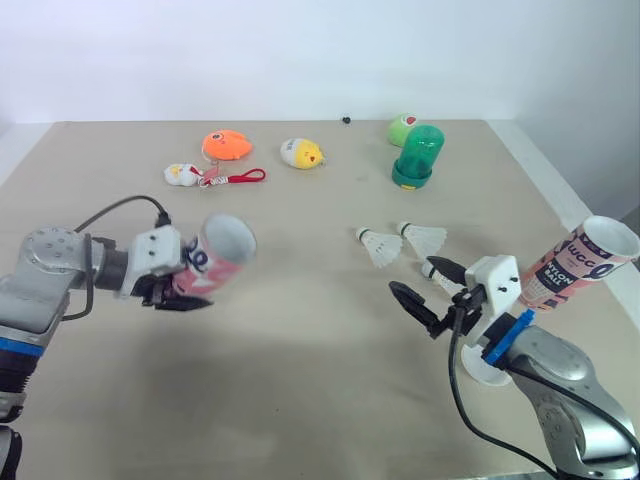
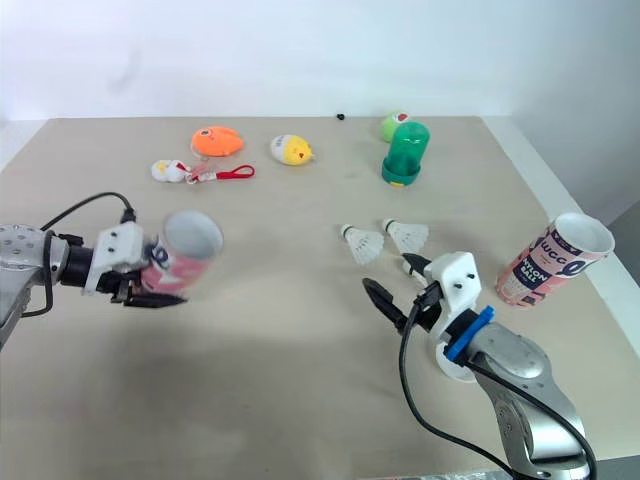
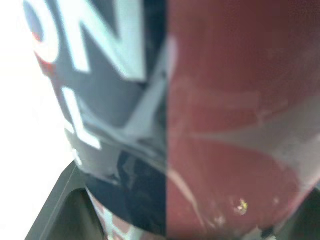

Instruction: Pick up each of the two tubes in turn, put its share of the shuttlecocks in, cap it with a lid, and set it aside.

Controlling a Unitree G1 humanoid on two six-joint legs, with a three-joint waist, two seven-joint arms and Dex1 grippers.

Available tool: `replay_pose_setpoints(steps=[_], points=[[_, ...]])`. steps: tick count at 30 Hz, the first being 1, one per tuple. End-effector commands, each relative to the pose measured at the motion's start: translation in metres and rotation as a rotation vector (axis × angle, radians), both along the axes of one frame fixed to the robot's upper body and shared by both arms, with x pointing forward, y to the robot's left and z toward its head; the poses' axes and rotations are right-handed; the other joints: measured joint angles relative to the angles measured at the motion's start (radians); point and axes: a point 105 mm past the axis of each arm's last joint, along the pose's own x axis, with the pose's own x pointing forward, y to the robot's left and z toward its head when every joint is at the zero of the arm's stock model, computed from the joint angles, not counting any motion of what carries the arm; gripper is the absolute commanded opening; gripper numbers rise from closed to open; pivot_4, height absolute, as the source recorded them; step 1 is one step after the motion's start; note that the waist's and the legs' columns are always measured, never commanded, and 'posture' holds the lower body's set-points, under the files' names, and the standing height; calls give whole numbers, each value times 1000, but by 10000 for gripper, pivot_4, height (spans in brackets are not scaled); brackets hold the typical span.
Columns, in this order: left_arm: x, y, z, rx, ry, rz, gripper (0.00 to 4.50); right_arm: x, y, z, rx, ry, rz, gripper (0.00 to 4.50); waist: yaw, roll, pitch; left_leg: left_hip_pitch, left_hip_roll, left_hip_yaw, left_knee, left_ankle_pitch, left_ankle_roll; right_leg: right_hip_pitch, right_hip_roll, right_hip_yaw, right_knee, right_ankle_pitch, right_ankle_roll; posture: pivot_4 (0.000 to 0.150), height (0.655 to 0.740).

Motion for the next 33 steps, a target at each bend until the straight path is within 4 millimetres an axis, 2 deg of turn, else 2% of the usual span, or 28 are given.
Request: replay_pose_setpoints(steps=[1, 5, 10, 15, 19, 26, 32, 33], points=[[0, 0, 0, 117, 4, -58, 31046, -12, -16, 13, 4, -81, -71, 45000, 3, 1, 1, 0, 0, 0, 0, 0, 0, 0, 0, 0, 0, 0, 0, 1500, 7400], [-1, -7, -11, 142, 37, -91, 31046, -25, -35, -2, -38, -35, -122, 45000, 3, 2, 0, 0, 0, 0, 1, 0, 0, 1, -1, 0, 0, -1, 2, 1500, 7400], [-3, -8, -18, 155, 47, -99, 31046, -24, -51, -15, -33, 12, -169, 45000, 3, 6, -1, 2, 0, 1, 6, 0, 1, 3, -1, 1, 1, 1, 3, 1500, 7400], [-5, -10, -20, 145, 50, -97, 31046, -17, -53, -20, -24, 31, -176, 45000, 3, 6, -1, 9, 0, 3, 8, 0, 1, 11, -1, 2, 1, 1, 2, 1500, 7400], [-6, -12, -21, 136, 52, -94, 31046, -7, -47, -29, -11, 73, -140, 45000, 2, 7, -2, 13, 0, 6, 8, 0, 1, 13, -1, 5, 1, 1, 1, 1500, 7400], [-8, -16, -19, 113, 40, -84, 31046, 18, -44, -34, 15, 126, -125, 45000, 3, 10, -2, 13, -1, 6, 8, 0, 1, 13, -1, 7, 1, 3, 6, 1500, 7400], [-11, -15, -20, 112, 46, -71, 31046, 27, -44, -37, 22, 145, -121, 45000, 5, 10, -2, 12, -1, 6, 8, -1, 4, 13, -2, 7, 1, 1, 7, 1500, 7400], [-12, -15, -20, 112, 46, -69, 29941, 28, -44, -37, 23, 144, -119, 41106, 4, 10, -2, 12, -1, 6, 8, -1, 4, 13, -2, 7, 1, 1, 7, 1500, 7400]])
